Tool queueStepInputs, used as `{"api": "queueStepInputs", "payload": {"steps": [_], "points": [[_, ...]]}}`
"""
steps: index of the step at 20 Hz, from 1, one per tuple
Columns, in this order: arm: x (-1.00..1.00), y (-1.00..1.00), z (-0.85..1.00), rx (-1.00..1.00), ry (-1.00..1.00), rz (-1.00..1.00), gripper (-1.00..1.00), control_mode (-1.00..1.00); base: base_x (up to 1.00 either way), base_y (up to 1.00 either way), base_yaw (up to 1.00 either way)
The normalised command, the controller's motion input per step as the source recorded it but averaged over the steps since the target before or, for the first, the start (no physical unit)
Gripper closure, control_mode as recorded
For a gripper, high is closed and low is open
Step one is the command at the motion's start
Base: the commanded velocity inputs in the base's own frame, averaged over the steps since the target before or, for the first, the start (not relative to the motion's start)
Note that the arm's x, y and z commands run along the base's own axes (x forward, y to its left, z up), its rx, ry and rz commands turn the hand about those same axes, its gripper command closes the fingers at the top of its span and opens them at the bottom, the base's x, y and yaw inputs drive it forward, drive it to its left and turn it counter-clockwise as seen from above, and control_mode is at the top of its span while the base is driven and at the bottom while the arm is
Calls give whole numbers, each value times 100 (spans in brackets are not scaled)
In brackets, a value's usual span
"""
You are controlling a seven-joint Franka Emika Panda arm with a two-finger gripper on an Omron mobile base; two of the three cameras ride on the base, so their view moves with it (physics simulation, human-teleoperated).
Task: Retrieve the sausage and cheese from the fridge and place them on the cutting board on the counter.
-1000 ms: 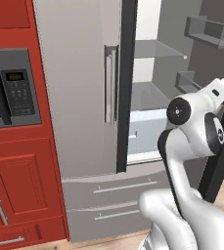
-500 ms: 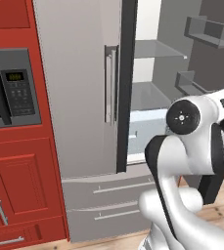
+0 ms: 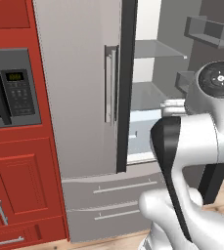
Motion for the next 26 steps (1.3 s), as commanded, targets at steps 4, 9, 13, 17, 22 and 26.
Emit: {"api": "queueStepInputs", "payload": {"steps": [4,9,13,17,22,26], "points": [[31,19,0,46,-18,12,-100,-100,0,0,0],[42,37,-16,7,-1,19,-100,-100,0,0,0],[44,63,-2,-2,5,18,-100,-100,0,0,0],[39,53,0,-7,3,15,-100,-100,0,0,0],[47,15,-5,-14,-5,11,-100,-100,0,0,0],[53,0,-2,-15,-8,1,-100,-100,0,0,0]]}}
